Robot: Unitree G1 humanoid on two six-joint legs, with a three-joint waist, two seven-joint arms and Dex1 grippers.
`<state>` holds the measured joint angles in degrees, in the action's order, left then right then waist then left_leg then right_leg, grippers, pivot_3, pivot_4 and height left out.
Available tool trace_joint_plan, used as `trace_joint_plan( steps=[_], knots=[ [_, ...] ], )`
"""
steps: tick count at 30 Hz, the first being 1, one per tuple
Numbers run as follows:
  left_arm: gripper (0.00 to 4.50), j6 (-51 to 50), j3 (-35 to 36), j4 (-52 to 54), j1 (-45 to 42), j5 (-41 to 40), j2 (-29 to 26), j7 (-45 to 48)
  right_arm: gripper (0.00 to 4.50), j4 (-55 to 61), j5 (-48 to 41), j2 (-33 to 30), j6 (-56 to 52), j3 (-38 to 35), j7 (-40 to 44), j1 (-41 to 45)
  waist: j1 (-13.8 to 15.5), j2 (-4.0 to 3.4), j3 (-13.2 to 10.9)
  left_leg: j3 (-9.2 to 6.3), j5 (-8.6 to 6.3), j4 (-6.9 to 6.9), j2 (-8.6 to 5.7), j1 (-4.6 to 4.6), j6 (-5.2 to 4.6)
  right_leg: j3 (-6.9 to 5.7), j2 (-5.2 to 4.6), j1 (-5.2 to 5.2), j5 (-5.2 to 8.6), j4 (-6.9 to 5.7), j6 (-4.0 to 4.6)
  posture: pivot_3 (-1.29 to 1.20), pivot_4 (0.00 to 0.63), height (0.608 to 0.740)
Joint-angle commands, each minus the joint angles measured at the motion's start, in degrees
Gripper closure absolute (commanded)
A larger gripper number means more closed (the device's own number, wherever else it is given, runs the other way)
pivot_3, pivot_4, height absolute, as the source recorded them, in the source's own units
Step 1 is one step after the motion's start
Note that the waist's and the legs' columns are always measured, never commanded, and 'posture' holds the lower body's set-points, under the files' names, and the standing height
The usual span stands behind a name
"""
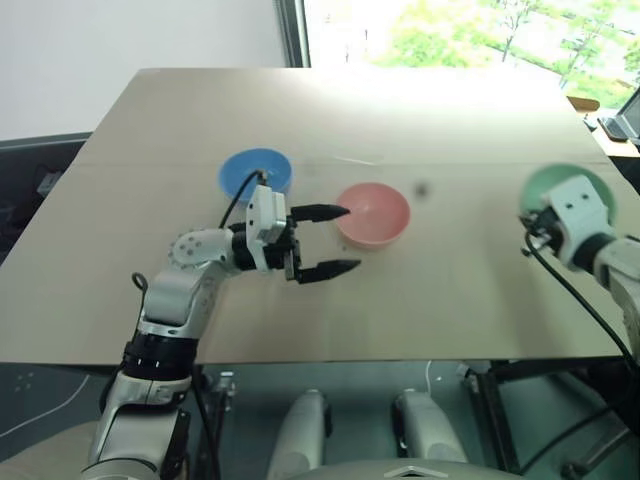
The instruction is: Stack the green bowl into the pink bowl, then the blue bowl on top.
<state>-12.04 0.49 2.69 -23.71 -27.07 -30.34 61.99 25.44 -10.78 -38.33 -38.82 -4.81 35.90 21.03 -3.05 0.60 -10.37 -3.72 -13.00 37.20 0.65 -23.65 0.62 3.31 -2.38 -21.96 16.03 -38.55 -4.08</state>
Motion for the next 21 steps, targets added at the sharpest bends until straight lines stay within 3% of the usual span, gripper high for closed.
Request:
trace_joint_plan(
  steps=[1,7,13,17,21],
  knots=[
    [0.00,-0.67,5.64,-1.00,1.69,1.97,0.25,-9.66,4.45,3.12,-2.73,3.37,3.29,7.26,3.55,7.04,0.54,0.01,-0.01,-0.07,0.00,0.01,-0.01,-0.05,0.00,-0.08,0.00,0.00,0.00,0.02,0.00,0.00,0.150,0.740],
    [0.00,1.28,10.25,-5.21,0.34,6.69,-0.60,-19.97,4.45,-6.53,-0.85,9.26,6.81,19.58,8.63,15.35,1.37,0.08,-0.01,-0.20,0.00,0.09,-0.17,-0.12,0.01,-0.23,-0.19,0.01,0.00,0.03,0.01,0.00,0.150,0.740],
    [0.00,0.24,11.49,-1.48,1.35,7.17,-1.14,-22.98,2.19,-13.64,0.76,10.10,10.51,21.51,10.58,16.63,2.05,0.08,-0.02,-0.28,0.01,0.06,-0.25,-0.17,0.01,-0.31,-0.27,0.00,-0.01,0.10,0.01,0.00,0.150,0.740],
    [0.00,-3.30,7.76,3.56,1.91,19.23,-3.89,-32.73,0.60,-11.44,-1.12,11.29,11.01,17.18,8.82,16.41,2.05,0.09,-0.02,-0.30,0.01,0.05,-0.25,-0.17,0.01,-0.31,-0.26,0.00,-0.01,0.07,0.01,0.00,0.150,0.740],
    [0.00,-8.93,3.78,5.58,-0.25,24.64,-8.05,-32.68,0.60,-5.37,-6.45,11.43,8.86,11.26,8.28,14.52,2.05,0.08,-0.04,-0.28,0.01,0.01,-0.26,-0.16,0.02,-0.29,-0.24,-0.04,0.00,0.03,0.01,0.00,0.150,0.740]
  ],
)
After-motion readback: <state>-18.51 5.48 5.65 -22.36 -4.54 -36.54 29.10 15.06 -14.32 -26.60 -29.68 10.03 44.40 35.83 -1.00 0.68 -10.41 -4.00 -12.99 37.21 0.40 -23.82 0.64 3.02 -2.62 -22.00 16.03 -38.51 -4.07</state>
